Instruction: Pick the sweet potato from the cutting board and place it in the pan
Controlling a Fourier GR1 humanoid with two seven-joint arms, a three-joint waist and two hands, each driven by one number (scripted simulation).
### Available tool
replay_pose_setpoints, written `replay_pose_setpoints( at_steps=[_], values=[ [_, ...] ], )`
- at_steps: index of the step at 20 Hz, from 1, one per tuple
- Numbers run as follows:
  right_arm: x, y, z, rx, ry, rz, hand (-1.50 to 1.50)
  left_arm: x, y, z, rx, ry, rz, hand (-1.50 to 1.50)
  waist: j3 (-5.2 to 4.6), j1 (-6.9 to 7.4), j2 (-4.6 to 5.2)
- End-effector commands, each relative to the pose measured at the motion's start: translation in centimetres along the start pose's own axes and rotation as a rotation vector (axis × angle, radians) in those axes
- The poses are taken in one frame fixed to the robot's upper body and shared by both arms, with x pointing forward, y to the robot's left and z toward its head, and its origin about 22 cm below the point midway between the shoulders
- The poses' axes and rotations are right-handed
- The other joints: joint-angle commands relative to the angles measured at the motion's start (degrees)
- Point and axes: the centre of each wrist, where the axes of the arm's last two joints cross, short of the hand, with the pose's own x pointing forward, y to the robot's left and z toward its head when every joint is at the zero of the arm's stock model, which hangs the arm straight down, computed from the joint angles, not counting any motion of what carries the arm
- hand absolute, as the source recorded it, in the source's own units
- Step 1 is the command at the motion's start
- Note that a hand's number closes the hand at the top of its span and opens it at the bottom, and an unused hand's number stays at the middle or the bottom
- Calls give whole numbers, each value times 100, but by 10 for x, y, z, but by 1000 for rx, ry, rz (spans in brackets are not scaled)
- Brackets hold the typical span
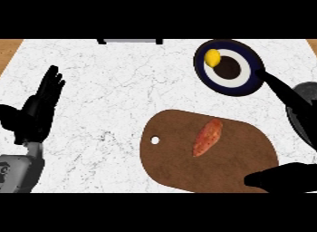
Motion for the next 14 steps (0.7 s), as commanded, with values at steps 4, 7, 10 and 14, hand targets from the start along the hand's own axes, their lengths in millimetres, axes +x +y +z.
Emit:
replay_pose_setpoints(
  at_steps=[4, 7, 10, 14],
  values=[
    [11, 22, 6, 40, 112, 17, -150, 1, 11, -8, 7, -10, -3, 0, 2, -54, -7],
    [-7, 23, -27, 20, 133, 30, -150, 6, -3, -3, -1, 11, -2, 0, 4, -30, -2],
    [-12, 36, -35, 7, 207, 55, -150, 3, 0, 0, 18, 4, 10, 0, 3, -9, 1],
    [-31, 37, -26, 74, 220, 61, -150, -16, 2, 1, 23, 1, -8, 0, 4, -52, 0]
  ],
)
